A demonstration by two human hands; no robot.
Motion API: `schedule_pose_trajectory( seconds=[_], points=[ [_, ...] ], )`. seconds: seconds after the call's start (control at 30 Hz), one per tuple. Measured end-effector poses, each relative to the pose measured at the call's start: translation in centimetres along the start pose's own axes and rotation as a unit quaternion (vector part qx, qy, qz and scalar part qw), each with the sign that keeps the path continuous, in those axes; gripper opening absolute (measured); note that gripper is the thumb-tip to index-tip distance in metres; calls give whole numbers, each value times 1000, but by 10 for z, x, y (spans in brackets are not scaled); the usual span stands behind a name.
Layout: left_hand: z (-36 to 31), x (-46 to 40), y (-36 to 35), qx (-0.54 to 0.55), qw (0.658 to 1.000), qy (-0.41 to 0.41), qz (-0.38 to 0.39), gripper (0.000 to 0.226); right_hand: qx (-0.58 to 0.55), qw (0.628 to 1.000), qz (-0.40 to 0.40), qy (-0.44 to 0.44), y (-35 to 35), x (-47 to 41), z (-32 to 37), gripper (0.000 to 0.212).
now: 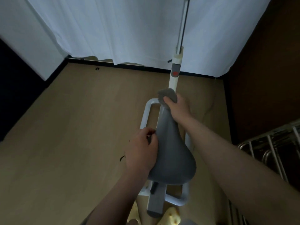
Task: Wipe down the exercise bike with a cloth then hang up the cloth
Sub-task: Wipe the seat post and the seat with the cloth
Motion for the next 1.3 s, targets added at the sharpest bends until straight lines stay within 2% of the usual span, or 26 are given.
schedule_pose_trajectory(
  seconds=[0.07, 0.17, 0.23, 0.37, 0.47, 0.57, 0.67, 0.83, 0.93, 1.0, 1.07, 1.13, 1.17, 1.23, 1.3],
  points=[
    [-1, -1, 0, -2, 1000, 2, 7, 18, -69, 997, -37, -20, 3, 31, -6, 43],
    [-5, 0, 2, 8, 1000, -3, 19, 16, -34, 999, -9, -33, 6, 73, -21, 46],
    [-7, 0, 3, 14, 1000, 4, 24, 16, -16, 998, 26, -51, 10, 69, -22, 50],
    [-7, -1, 2, 7, 1000, 10, 12, 19, -97, 990, 18, -105, 14, 28, -10, 63],
    [-8, 1, 3, 15, 1000, -7, 7, 19, -80, 995, 6, -59, 15, 50, -17, 55],
    [-8, 5, 5, 36, 997, -65, -5, 19, -5, 998, 20, -52, 19, 104, -37, 46],
    [-7, 7, 4, 35, 986, -161, 1, 25, 67, 995, 44, -53, 30, 129, -50, 36],
    [3, 6, 3, 12, 958, -284, 24, 18, -4, 995, -72, -71, 15, 125, -37, 27],
    [13, 4, 4, 7, 942, -327, 79, 24, 101, 982, -161, -10, -7, 158, -28, 21],
    [19, 3, 7, 24, 935, -331, 129, 24, 142, 977, -159, 20, -7, 172, -25, 32],
    [25, 1, 11, 43, 925, -338, 169, 24, 140, 979, -151, -6, 0, 170, -27, 38],
    [30, -3, 13, 48, 914, -344, 211, 30, 136, 966, -209, -65, -6, 171, -32, 38],
    [32, -5, 15, 47, 906, -348, 237, 35, 164, 951, -256, -60, -16, 177, -29, 38],
    [36, -8, 17, 52, 882, -365, 292, 39, 222, 932, -288, 3, -41, 191, -16, 44],
    [42, -8, 20, 45, 862, -385, 327, 39, 249, 932, -258, 53, -46, 198, -16, 48]
  ],
)
Point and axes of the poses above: each hand's wrist, its own x-axis away from the middle knuckle, its own y-axis out of the back of the hand, z = x × y, the point moved 2 cm from there along -x, towards the middle knuckle, and after that the axes turned 2 degrees about z, right-handed, at the moved point
